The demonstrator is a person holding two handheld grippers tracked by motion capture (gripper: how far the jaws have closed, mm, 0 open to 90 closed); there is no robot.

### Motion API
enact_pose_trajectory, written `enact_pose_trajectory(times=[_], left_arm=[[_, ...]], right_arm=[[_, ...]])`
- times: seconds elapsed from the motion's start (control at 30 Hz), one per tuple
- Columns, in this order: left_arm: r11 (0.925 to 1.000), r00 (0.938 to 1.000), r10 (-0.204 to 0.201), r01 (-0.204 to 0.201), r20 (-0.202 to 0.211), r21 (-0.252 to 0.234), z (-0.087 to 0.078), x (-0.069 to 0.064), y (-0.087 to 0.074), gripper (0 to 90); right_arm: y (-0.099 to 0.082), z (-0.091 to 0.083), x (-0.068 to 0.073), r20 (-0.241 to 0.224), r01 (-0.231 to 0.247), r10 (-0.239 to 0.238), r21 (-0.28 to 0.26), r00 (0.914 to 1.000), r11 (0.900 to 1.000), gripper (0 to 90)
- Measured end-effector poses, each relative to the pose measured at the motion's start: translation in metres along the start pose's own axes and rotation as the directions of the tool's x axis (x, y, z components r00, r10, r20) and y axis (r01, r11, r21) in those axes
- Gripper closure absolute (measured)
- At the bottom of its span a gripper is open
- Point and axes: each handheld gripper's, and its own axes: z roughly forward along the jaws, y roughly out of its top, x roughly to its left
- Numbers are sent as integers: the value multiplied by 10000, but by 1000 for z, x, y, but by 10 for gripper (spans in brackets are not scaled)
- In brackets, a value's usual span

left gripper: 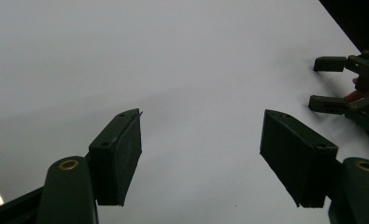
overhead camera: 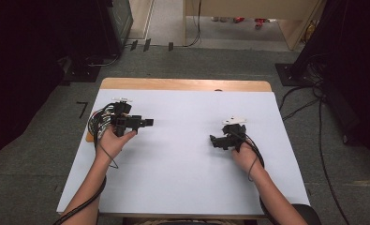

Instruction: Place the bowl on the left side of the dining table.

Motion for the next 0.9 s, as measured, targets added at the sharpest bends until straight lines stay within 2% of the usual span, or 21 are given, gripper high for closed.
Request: enact_pose_trajectory(times=[0.17,0.5,0.73,0.9], left_arm=[[9991,9992,333,-338,198,243,9,-7,-3,277],[9962,9974,571,-599,445,627,28,-20,-7,270],[9924,9935,991,-1029,565,677,38,-32,-9,257],[9922,9920,1039,-1084,722,612,42,-36,-10,254]], right_arm=[[0,0,0,11,-2,2,-4,10000,10000,57],[0,0,0,9,-3,3,2,10000,10000,57],[0,0,0,5,6,-6,-9,10000,10000,58],[0,0,0,3,9,-9,-4,10000,10000,58]])
